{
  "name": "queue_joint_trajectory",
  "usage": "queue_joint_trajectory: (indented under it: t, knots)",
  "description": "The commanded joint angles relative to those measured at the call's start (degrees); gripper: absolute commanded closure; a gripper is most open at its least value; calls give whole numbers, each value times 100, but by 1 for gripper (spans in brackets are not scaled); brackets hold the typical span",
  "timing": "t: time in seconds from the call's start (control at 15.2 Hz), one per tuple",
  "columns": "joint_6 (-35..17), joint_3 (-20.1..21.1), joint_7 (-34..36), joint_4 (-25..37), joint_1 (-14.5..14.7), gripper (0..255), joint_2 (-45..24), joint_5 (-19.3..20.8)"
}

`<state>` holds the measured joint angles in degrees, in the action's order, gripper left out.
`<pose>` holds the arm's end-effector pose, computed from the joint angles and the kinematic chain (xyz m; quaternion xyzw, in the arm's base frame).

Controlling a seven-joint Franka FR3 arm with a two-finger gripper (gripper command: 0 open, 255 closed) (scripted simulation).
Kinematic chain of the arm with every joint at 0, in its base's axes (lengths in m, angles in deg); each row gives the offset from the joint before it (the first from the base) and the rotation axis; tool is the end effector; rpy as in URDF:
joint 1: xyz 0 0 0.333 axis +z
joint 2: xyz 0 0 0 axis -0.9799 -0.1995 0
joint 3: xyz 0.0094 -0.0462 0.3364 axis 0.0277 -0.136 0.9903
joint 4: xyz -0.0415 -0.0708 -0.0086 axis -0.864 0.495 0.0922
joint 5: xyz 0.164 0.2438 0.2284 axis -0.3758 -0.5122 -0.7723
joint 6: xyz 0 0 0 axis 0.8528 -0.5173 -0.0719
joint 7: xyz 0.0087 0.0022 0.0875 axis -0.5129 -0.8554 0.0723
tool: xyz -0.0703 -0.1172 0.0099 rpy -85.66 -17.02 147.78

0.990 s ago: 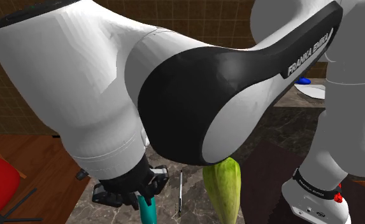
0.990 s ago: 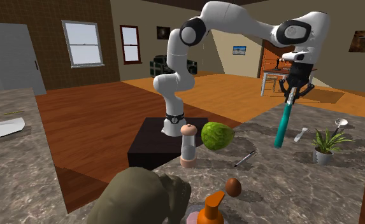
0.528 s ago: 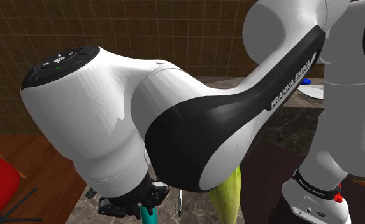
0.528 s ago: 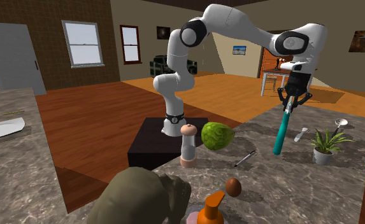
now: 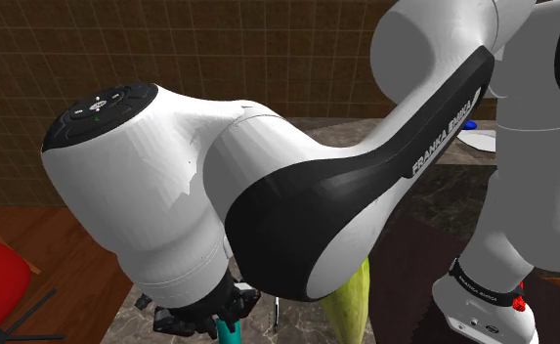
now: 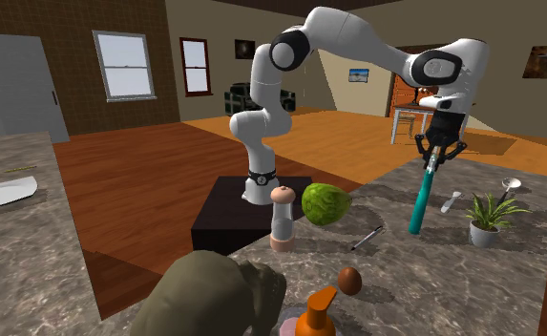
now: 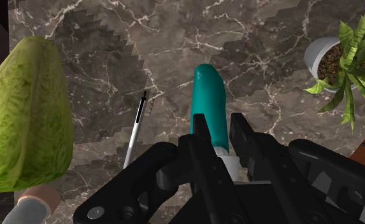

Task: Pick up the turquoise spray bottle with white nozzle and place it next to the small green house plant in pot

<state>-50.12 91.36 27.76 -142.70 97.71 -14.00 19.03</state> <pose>0.3008 0.5300 0.4243 0.9633 -0.2617 0.0244 0.0544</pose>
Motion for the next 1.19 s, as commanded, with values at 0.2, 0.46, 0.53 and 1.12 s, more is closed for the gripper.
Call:
queue_joint_trajectory:
  t: [0.2, 0.46, 0.53, 1.12]
  knots:
    - [-1, 0, 0, 0, 0, 0, 1, 0]
    - [357, 40, -53, 335, 46, 0, 48, -67]
    - [542, 53, -73, 520, 80, 0, 58, -89]
    - [691, 63, -86, 673, 112, 0, 58, -100]
